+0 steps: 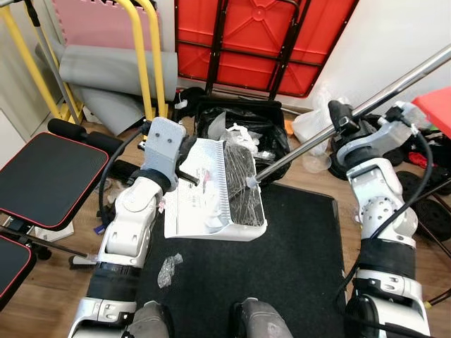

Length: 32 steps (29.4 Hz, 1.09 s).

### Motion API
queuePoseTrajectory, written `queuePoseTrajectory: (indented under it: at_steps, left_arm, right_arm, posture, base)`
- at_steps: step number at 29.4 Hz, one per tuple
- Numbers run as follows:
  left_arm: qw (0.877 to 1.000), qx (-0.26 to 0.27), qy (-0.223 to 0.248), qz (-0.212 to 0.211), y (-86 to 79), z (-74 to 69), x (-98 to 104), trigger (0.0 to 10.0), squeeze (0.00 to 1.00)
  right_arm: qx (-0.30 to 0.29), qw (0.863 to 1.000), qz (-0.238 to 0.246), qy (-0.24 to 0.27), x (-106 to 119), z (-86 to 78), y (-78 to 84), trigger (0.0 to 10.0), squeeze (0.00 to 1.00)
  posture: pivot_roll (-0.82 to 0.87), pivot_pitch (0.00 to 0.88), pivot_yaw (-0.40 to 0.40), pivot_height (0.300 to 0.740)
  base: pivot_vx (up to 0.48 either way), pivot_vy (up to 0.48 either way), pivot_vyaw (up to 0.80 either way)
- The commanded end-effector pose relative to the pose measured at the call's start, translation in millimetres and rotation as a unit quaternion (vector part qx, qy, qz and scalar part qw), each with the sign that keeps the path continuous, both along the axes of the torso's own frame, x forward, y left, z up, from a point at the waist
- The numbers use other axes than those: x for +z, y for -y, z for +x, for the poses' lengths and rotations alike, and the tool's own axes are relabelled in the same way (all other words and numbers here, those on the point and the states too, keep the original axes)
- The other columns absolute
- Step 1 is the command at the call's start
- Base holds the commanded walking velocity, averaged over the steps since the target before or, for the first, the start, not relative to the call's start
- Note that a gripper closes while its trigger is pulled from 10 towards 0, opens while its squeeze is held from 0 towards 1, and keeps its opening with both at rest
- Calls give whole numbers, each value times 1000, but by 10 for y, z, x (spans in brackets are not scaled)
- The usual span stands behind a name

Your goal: Sweep floor

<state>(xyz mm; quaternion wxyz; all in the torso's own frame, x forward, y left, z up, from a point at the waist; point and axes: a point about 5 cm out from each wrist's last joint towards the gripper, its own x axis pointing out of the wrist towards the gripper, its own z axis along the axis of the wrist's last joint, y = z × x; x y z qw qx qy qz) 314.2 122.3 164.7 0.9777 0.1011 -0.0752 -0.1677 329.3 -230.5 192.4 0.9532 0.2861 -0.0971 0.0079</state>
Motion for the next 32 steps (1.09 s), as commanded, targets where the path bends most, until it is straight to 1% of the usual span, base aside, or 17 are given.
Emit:
queuePoseTrajectory:
  at_steps: [1, 6, 8, 10, 12, 14, 17, 20, 30, 32]
  left_arm:
    - [1000, 23, 1, 2, 10, -1, -36, 10000, 0]
    - [1000, 17, 2, 3, 16, -14, -43, 10000, 0]
    - [1000, 10, -1, 0, 19, -31, -55, 10000, 0]
    - [1000, -9, -15, -11, 6, -68, -91, 10000, 0]
    - [1000, -14, -20, -12, 4, -81, -112, 10000, 0]
    - [999, -23, -27, -12, 3, -114, -157, 10000, 0]
    - [999, -24, -29, -12, 2, -129, -173, 10000, 0]
    - [999, -23, -29, -12, -10, -152, -183, 10000, 0]
    - [999, -23, -26, -11, -12, -139, -173, 10000, 0]
    - [999, -24, -24, -11, -11, -135, -166, 10000, 0]
  right_arm:
    - [-12, 999, 2, 33, 135, -40, 51, 10000, 0]
    - [-12, 1000, -2, 27, 107, -48, 38, 10000, 0]
    - [-13, 1000, -10, 17, 63, -58, 21, 10000, 0]
    - [-19, 999, -29, -17, -91, -100, -57, 10000, 0]
    - [-16, 999, -28, -21, -114, -108, -85, 10000, 0]
    - [-6, 1000, -20, -19, -131, -115, -138, 10000, 0]
    - [-3, 1000, -20, -16, -128, -117, -159, 10000, 0]
    - [5, 1000, -19, -16, -131, -108, -205, 10000, 0]
    - [11, 1000, -11, -6, -108, -92, -243, 10000, 0]
    - [12, 1000, -8, -3, -97, -92, -253, 10000, 0]
  posture:
    - [-168, 39, -154, 740]
    - [-168, 39, -156, 740]
    - [-169, 40, -157, 740]
    - [-176, 41, -153, 740]
    - [-179, 42, -151, 740]
    - [-179, 41, -151, 740]
    - [-177, 41, -154, 740]
    - [-172, 40, -156, 740]
    - [-170, 37, -154, 740]
    - [-170, 37, -154, 740]
  base:
    - [0, 0, 0]
    - [0, 0, 0]
    - [0, 0, 0]
    - [0, 0, 0]
    - [0, 0, 0]
    - [0, 0, -800]
    - [89, 0, -800]
    - [286, 0, 0]
    - [293, 0, 0]
    - [304, 0, -800]
